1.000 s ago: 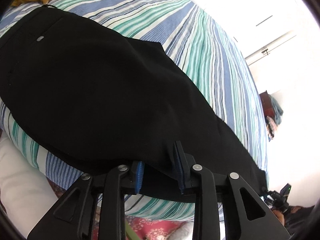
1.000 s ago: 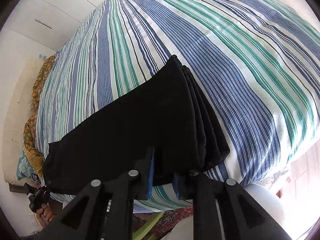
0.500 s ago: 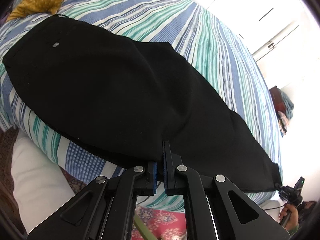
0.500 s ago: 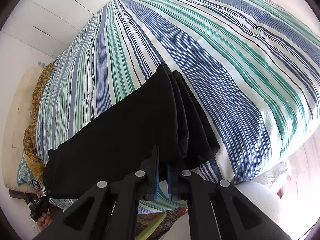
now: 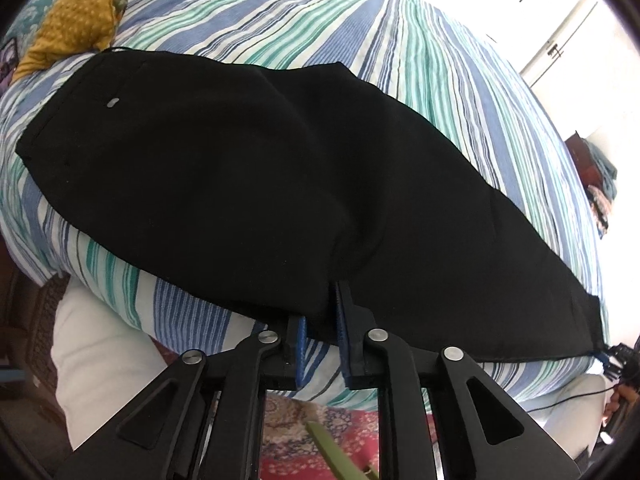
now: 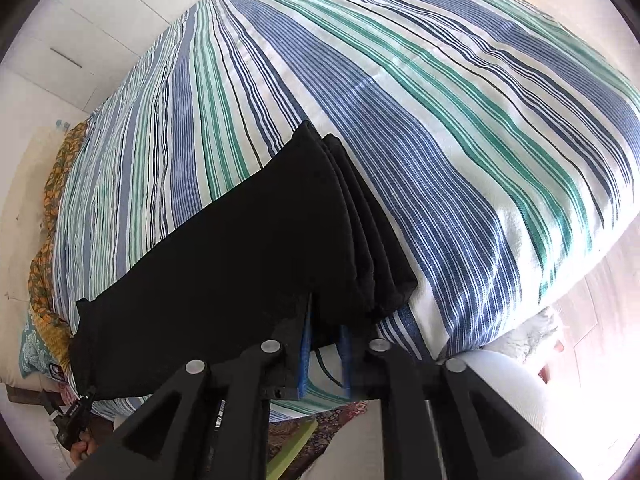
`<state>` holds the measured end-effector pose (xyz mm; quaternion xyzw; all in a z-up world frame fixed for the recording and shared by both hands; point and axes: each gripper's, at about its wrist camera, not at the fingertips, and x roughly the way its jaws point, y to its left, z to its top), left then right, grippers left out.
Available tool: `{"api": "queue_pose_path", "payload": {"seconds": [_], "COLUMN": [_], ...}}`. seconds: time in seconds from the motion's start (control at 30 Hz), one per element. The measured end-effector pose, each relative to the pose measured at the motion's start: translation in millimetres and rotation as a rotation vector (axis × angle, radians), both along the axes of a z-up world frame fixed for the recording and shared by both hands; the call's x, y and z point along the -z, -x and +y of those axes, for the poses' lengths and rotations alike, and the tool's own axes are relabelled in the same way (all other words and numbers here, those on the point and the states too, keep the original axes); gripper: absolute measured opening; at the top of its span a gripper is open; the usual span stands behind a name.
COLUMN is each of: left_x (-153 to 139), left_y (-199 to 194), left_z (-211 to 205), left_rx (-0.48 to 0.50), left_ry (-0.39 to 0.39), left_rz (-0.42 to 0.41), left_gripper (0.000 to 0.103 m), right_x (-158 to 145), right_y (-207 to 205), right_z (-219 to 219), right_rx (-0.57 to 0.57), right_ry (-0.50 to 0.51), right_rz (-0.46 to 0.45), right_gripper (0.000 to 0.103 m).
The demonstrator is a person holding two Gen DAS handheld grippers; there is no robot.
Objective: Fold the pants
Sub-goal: 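Lower the black trousers flat onto the bed and open both grippers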
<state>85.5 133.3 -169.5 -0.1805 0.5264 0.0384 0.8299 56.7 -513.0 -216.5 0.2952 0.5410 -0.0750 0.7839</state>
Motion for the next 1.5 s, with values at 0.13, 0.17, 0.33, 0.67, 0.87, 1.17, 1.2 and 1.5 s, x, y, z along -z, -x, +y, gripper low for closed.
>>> {"api": "queue_pose_path", "payload": {"seconds": [0.13,0.17,0.33,0.67,0.87,1.17,1.2,1.5], "left_x": [-17.9,-23.7,-57.7,-22.0,16.4,17.0,17.0,-20.2], "left_y": [23.0,30.1,37.2,-51.2,-34.6,-37.6,-37.3,-25.3], "left_z": [5.0,5.0,4.4,-10.2,8.4,-0.4,0.0,22.3], "left_rx": [-0.006,-0.005,-0.014,0.093,0.068,0.083,0.084,0.009], "left_ry": [-0.087,-0.117,-0.172,-0.256,-0.273,-0.300,-0.297,-0.164], "left_rz": [-0.007,-0.015,-0.135,-0.120,0.023,0.033,0.031,-0.057], "left_gripper": [0.058,0.058,0.060,0.074,0.075,0.082,0.082,0.082], "right_x": [-20.7,-29.5,-68.5,-51.5,19.3,27.2,26.5,23.4], "right_y": [24.1,31.2,50.8,-26.8,-31.0,-20.2,-19.8,-22.0], "right_z": [-4.3,-3.6,12.2,105.3,119.3,99.6,99.5,107.6], "right_rx": [0.070,0.093,0.160,-0.102,-0.110,-0.032,-0.031,-0.048], "right_ry": [0.023,0.081,0.269,0.211,0.049,-0.098,-0.099,-0.073], "right_rz": [-0.065,-0.084,-0.198,-0.292,-0.161,-0.222,-0.226,-0.235], "right_gripper": [0.075,0.077,0.077,0.078,0.078,0.079,0.079,0.083]}}
